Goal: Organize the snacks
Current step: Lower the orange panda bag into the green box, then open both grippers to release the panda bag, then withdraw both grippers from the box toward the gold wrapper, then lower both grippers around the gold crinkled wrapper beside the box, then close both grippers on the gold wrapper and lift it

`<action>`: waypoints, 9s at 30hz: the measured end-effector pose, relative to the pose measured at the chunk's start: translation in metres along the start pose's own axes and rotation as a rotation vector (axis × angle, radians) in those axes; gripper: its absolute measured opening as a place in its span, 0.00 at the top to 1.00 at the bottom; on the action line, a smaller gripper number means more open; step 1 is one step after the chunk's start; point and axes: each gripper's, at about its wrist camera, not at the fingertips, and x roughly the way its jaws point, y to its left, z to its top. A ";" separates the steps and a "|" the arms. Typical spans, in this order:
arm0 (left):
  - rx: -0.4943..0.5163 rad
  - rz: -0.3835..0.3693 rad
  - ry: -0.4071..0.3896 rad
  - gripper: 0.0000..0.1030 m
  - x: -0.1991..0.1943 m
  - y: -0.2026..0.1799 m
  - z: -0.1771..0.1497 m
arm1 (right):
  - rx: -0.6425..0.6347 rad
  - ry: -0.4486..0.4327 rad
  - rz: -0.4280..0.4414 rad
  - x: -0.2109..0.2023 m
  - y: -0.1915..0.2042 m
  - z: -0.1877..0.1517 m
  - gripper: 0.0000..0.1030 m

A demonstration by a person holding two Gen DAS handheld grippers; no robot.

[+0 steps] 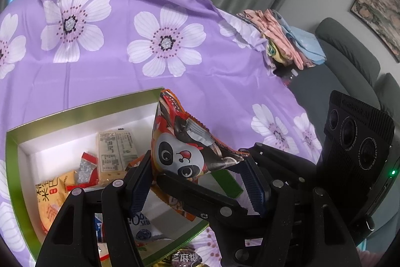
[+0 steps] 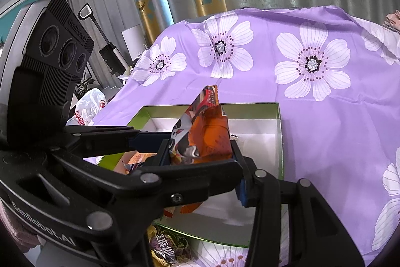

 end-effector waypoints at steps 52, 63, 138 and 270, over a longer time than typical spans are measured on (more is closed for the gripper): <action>-0.028 0.014 0.045 0.35 0.011 0.011 -0.006 | 0.002 0.052 0.002 0.013 -0.002 -0.006 0.56; -0.031 0.021 0.054 0.35 0.014 0.014 -0.008 | 0.007 0.069 0.004 0.016 -0.003 -0.008 0.56; -0.060 0.215 -0.008 0.07 -0.041 0.005 -0.011 | 0.009 0.027 -0.116 -0.038 0.013 -0.009 0.26; -0.162 0.113 0.164 0.43 0.008 0.009 -0.122 | 0.065 0.234 0.086 0.000 0.037 -0.126 0.53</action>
